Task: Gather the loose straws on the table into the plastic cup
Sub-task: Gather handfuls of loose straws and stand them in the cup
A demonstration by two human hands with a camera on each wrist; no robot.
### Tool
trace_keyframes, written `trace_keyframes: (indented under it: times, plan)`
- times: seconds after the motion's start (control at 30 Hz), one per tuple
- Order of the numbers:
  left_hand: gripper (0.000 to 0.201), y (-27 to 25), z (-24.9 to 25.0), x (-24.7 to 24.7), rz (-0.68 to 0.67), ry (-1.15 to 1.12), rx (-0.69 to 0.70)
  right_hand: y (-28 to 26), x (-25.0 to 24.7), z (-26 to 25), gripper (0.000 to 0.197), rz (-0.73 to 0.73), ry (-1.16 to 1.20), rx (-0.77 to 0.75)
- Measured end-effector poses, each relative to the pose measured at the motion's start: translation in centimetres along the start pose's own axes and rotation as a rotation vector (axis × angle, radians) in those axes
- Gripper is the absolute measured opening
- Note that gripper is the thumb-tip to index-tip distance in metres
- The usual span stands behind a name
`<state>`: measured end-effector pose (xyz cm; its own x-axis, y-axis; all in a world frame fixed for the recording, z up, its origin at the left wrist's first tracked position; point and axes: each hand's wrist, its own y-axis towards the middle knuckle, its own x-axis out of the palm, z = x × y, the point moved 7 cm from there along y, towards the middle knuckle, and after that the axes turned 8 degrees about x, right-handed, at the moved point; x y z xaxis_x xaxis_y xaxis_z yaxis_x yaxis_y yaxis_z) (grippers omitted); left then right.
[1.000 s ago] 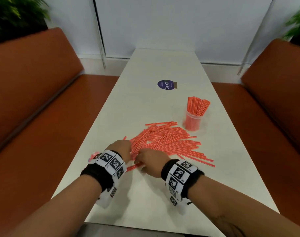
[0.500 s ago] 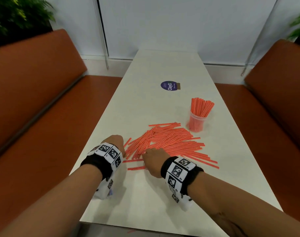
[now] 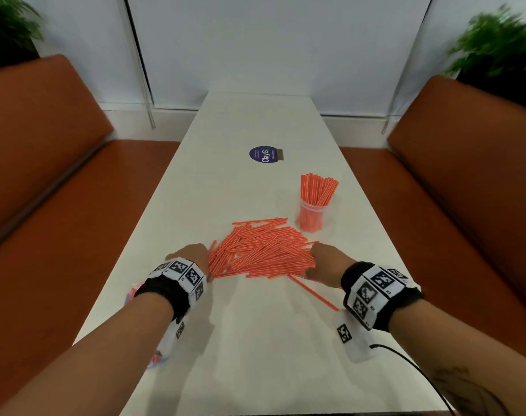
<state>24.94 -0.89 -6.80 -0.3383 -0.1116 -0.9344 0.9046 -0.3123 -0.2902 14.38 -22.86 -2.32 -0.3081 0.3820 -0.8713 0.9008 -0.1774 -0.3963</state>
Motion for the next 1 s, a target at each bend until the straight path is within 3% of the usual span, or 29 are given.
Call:
trace_keyframes:
  times: [0.17, 0.3, 0.5, 0.6, 0.7, 0.73, 0.8, 0.83, 0.9, 1.0]
  plan:
    - [0.011, 1.1, 1.4, 0.5, -0.037, 0.034, 0.039, 1.4, 3.2, 1.0, 0.038, -0.076, -0.192, 0.103]
    - [0.020, 1.7, 1.5, 1.4, -0.055, -0.001, 0.064, 1.8, 4.2, 0.1, 0.028, -0.145, -0.306, 0.100]
    - [0.027, 1.5, 1.2, 2.1, -0.041, 0.002, 0.079, 1.9, 4.3, -0.2, 0.030, -0.188, -0.393, 0.066]
    - [0.025, 1.7, 1.1, 2.3, -0.046, 0.000, 0.073, 2.0, 3.5, -0.3, 0.031, -0.165, -0.326, 0.054]
    - [0.007, 1.1, 1.1, 1.5, -0.048, -0.027, 0.015, 2.4, 2.3, -0.5, 0.021, -0.145, -0.230, 0.052]
    - [0.013, 1.0, 1.1, 1.4, -0.044, -0.025, 0.001, 2.4, 1.7, -0.6, 0.011, -0.113, -0.194, 0.057]
    - [0.027, 0.7, 1.0, 1.0, -0.035, -0.024, -0.029, 2.8, 1.3, -0.4, 0.029, -0.076, -0.103, 0.083]
    - [0.030, 0.6, 0.9, 0.8, -0.019, -0.007, -0.030, 3.0, 1.2, -0.3, 0.027, -0.073, -0.052, 0.095]
    - [0.029, 0.6, 0.5, 0.4, -0.006, 0.024, -0.041, 3.1, 1.3, -0.2, 0.010, -0.073, -0.017, 0.103]
    - [0.028, 0.2, 0.0, 0.1, -0.008, -0.034, -0.081, 3.3, 1.6, 0.1, 0.005, -0.081, 0.047, 0.121]
